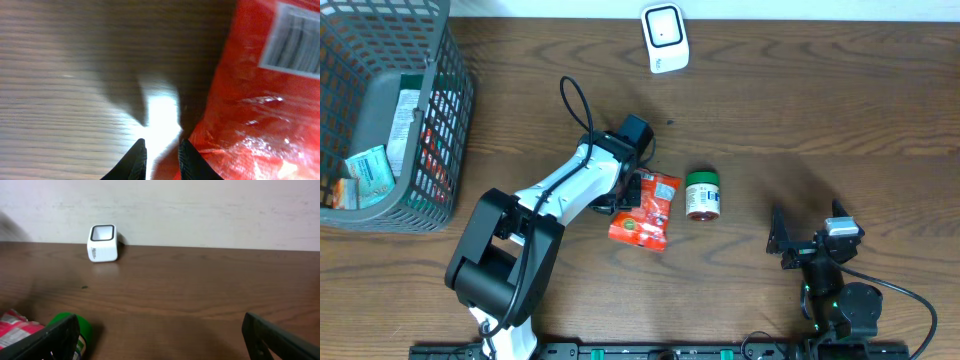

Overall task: Scan the item barcode
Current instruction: 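Carry the red bag under the scanner, barcode side up, then drop the red bag beside the jar and withdraw the left gripper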

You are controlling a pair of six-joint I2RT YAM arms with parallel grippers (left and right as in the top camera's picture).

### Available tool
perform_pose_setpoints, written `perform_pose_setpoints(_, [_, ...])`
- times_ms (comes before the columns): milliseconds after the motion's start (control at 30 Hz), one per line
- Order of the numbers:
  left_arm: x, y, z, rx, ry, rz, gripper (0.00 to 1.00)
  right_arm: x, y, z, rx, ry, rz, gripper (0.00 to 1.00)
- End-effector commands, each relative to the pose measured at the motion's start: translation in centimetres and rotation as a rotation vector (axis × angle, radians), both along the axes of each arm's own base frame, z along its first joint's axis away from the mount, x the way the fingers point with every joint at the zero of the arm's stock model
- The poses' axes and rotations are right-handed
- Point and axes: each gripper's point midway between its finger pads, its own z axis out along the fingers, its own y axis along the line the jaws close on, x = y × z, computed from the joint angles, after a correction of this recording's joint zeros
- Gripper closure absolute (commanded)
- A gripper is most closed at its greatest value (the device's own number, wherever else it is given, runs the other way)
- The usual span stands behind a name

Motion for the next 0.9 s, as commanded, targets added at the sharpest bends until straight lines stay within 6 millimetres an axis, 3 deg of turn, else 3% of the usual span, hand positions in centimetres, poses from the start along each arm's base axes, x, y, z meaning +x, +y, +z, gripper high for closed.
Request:
perform_pose_setpoints(0, [-0.7,-1.4,-0.2,-0.088,0.046,-0.024,0.75,0.0,-0.3,-0.1,0.003,0.002,-0.012,0.01])
perform_pose_setpoints(167, [0.3,-2.1,-0.1,-0.112,0.002,-0.029,0.73,0.0,-0.3,-0.1,0.003,0.002,-0.012,0.01])
perform_pose_setpoints(867, [0.2,-3.5,-0.1,-0.126,-0.025,-0.114,0.73,0.0,-0.3,-0.1,0.003,0.002,-0.012,0.01])
